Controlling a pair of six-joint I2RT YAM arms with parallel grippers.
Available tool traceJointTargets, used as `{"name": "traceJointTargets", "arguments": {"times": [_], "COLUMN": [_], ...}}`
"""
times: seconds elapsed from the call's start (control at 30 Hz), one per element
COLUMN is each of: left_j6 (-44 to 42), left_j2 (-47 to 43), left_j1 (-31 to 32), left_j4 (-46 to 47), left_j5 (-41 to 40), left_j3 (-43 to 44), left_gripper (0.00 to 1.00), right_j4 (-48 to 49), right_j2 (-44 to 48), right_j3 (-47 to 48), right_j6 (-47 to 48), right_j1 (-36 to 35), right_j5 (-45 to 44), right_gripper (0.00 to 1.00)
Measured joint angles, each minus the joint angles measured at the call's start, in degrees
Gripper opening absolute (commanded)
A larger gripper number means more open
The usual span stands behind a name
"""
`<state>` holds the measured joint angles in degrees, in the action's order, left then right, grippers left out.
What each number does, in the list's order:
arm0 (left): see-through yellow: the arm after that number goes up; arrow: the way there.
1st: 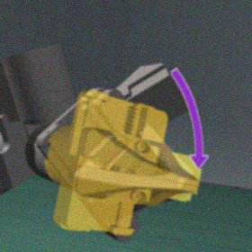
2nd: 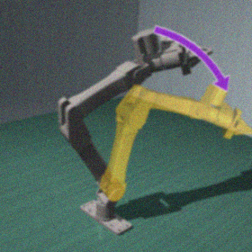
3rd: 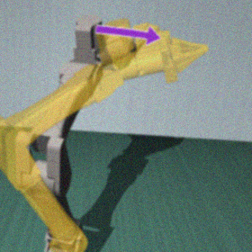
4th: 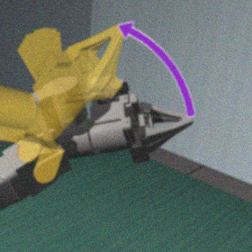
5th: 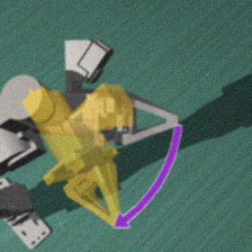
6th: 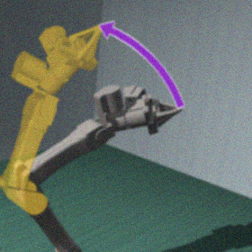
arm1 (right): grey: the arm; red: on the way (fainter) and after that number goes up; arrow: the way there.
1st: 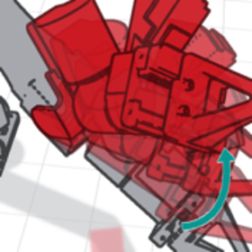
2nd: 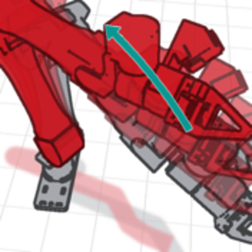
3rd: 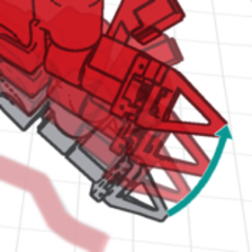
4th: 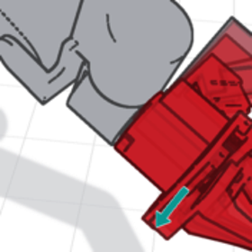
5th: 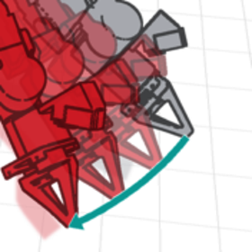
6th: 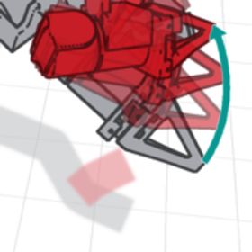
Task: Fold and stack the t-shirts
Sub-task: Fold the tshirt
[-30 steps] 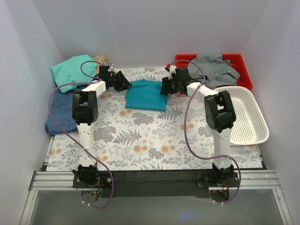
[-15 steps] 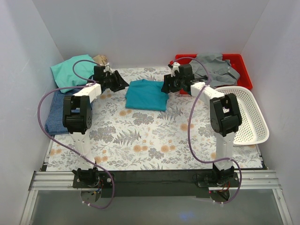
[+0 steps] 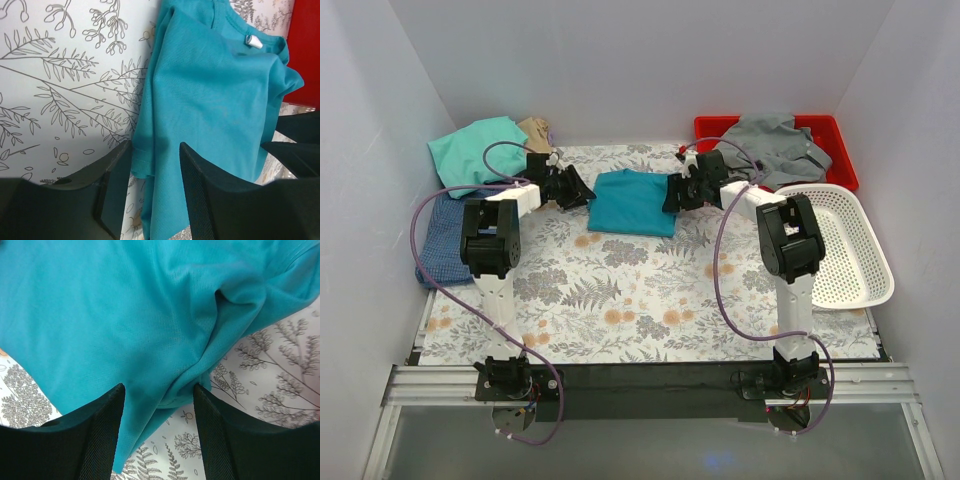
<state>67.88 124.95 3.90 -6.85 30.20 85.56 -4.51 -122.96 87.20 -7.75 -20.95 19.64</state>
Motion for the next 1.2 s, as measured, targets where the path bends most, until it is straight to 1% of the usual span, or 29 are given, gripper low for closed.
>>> {"name": "traceJointTargets", "arguments": {"times": [0.07, 0.17, 0.27, 0.3, 0.33, 0.47, 0.73, 0.83, 0.9, 1.0, 1.07, 1.1, 1.13, 1.17, 1.2], "left_j6": [0.0, 0.0, 0.0, 0.0, 0.0, 0.1, 0.5, 1.7, 2.6, 3.6, 4.3, 4.7, 5.0, 5.1, 5.1], "left_j2": [0.5, 0.6, 0.6, 0.6, 0.6, 0.6, 0.5, -0.6, -3.1, -8.7, -12.8, -14.7, -16.3, -17.7, -18.8], "left_j1": [0.0, 0.1, 0.3, 0.4, 0.5, 1.0, 1.8, 1.8, 1.8, 2.0, 2.1, 2.2, 2.4, 2.5, 2.7], "left_j4": [0.0, 0.1, 0.1, 0.1, 0.1, 0.2, 0.9, 1.4, 1.5, 0.8, -0.3, -0.9, -1.0, -1.2, -1.4], "left_j5": [0.1, 0.5, 0.5, 0.5, 0.6, 1.1, 2.3, 3.2, 3.1, 2.4, 1.6, 1.2, 0.8, 0.5, 0.2], "left_j3": [0.0, 0.0, 0.0, 0.0, 0.0, 0.0, -1.0, -3.7, -7.5, -14.8, -19.6, -21.4, -22.9, -24.0, -24.7], "left_gripper": [0.41, 0.42, 0.41, 0.41, 0.41, 0.41, 0.41, 0.41, 0.41, 0.41, 0.41, 0.41, 0.41, 0.41, 0.41], "right_j4": [0.0, 0.5, 0.6, 0.7, 1.1, 2.8, 21.5, 25.8, 27.6, 28.2, 26.4, 23.6, 20.7, 17.9, 15.4], "right_j2": [-1.1, -1.6, -1.8, -1.8, -1.8, -1.8, -1.8, -1.4, 0.3, 4.9, 8.9, 10.9, 12.8, 14.3, 15.6], "right_j3": [0.0, 0.1, -0.1, -0.3, -0.7, -2.9, -13.4, -16.0, -19.1, -24.9, -28.6, -29.6, -30.1, -30.1, -30.1], "right_j6": [-0.3, -1.1, -1.9, -2.6, -2.8, -6.2, -22.5, -26.3, -28.7, -30.7, -30.2, -28.9, -27.4, -25.8, -24.0], "right_j1": [0.0, 0.1, 0.3, 0.3, 0.3, 0.3, 1.4, 1.9, 2.3, 2.8, 3.0, 3.0, 2.9, 2.9, 2.9], "right_j5": [0.6, 2.3, 4.0, 4.5, 5.1, 9.5, 24.5, 28.4, 30.4, 32.6, 32.8, 32.3, 31.8, 31.2, 30.7], "right_gripper": [0.62, 0.54, 0.22, 0.03, 0.01, 0.01, 0.01, 0.01, 0.01, 0.01, 0.01, 0.06, 0.14, 0.14, 0.16]}}
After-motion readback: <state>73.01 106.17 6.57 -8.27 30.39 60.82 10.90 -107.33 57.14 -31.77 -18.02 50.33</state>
